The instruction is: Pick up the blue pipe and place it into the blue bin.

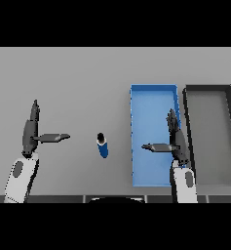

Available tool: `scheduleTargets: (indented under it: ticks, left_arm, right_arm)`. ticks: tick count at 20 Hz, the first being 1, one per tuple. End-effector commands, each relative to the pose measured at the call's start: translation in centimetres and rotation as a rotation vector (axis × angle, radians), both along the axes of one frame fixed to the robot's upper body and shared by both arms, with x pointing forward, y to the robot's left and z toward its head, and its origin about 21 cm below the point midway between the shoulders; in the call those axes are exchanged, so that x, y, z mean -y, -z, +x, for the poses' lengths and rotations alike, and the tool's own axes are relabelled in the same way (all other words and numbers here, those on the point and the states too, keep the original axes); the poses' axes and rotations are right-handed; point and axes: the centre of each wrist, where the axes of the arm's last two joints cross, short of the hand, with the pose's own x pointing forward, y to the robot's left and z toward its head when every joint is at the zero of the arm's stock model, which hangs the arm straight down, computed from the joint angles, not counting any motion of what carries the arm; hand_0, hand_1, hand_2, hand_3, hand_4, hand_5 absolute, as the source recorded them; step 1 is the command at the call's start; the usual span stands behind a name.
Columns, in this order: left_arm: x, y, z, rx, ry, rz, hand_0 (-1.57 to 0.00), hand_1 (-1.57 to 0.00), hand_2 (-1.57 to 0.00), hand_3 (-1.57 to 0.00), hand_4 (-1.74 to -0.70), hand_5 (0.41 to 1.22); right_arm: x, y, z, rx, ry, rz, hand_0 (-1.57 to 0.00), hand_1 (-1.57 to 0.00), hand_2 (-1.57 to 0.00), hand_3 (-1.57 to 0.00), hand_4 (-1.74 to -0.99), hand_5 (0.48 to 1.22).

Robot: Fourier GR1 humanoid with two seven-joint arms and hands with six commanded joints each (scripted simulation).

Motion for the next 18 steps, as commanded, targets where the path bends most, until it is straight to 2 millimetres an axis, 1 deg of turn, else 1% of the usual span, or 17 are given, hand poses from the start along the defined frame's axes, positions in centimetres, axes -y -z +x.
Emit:
scheduleTargets:
  ticks: [1,6,7,8,9,11,12,13,14,16,18]
  left_arm:
    - [0.0,0.0,-0.1,0.007,0.001,0.000,0.00,0.00,0.00,0.00,-1.07,0.591]
    - [-0.1,0.0,-1.0,0.018,0.003,0.003,0.00,0.00,0.00,0.00,-1.07,0.591]
    - [-1.1,-0.4,-1.5,0.016,0.176,0.073,0.00,0.00,0.00,0.00,-1.07,0.591]
    - [-2.0,-1.2,-1.5,-0.001,0.274,0.116,0.00,0.00,0.00,0.00,-1.07,0.590]
    - [-2.6,-1.8,-1.4,-0.007,0.334,0.133,0.00,0.00,0.00,0.00,-1.07,0.589]
    - [-3.3,-2.0,-1.4,-0.031,0.388,0.145,0.00,0.00,0.00,0.00,-1.08,0.588]
    - [-3.4,-1.8,-1.6,-0.040,0.402,0.147,0.00,0.00,0.00,0.00,-1.08,0.591]
    - [-3.3,-2.1,-1.4,-0.038,0.414,0.153,0.00,0.00,0.00,0.00,-1.08,0.596]
    - [-3.0,-1.9,-2.0,-0.034,0.428,0.149,0.00,0.00,0.00,0.00,-1.08,0.600]
    - [-2.6,-2.0,-1.9,-0.033,0.465,0.137,0.00,0.00,0.00,0.00,-1.09,0.605]
    - [-2.5,-2.1,-2.6,-0.047,0.549,0.128,0.00,0.00,0.00,0.00,-1.10,0.583]
  right_arm:
    - [0.0,0.0,-0.1,0.002,0.001,0.000,0.00,0.00,0.00,0.00,-1.225,0.617]
    - [0.1,0.2,-1.2,0.013,-0.004,-0.001,0.00,0.00,0.00,0.00,-1.225,0.617]
    - [0.5,-0.2,-2.0,0.076,-0.067,-0.092,0.00,0.00,0.00,0.00,-1.225,0.617]
    - [0.8,-0.3,-2.6,0.083,-0.104,-0.157,0.00,0.00,0.00,0.00,-1.224,0.618]
    - [0.8,-0.5,-3.0,0.090,-0.128,-0.184,0.00,0.00,0.00,0.00,-1.225,0.618]
    - [0.9,-1.0,-3.6,0.094,-0.138,-0.224,0.00,0.00,0.00,0.00,-1.223,0.620]
    - [0.8,-1.3,-3.5,0.088,-0.139,-0.248,0.00,0.00,0.00,0.00,-1.215,0.618]
    - [1.0,-1.4,-3.4,0.082,-0.132,-0.260,0.00,0.00,0.00,0.00,-1.203,0.614]
    - [0.7,-1.4,-3.5,0.072,-0.130,-0.263,0.00,0.00,0.00,0.00,-1.196,0.609]
    - [0.7,-1.6,-3.3,0.064,-0.121,-0.275,0.00,0.00,0.00,0.00,-1.185,0.597]
    - [0.8,-1.4,-3.7,0.091,-0.139,-0.283,0.00,0.00,0.00,0.00,-1.187,0.600]
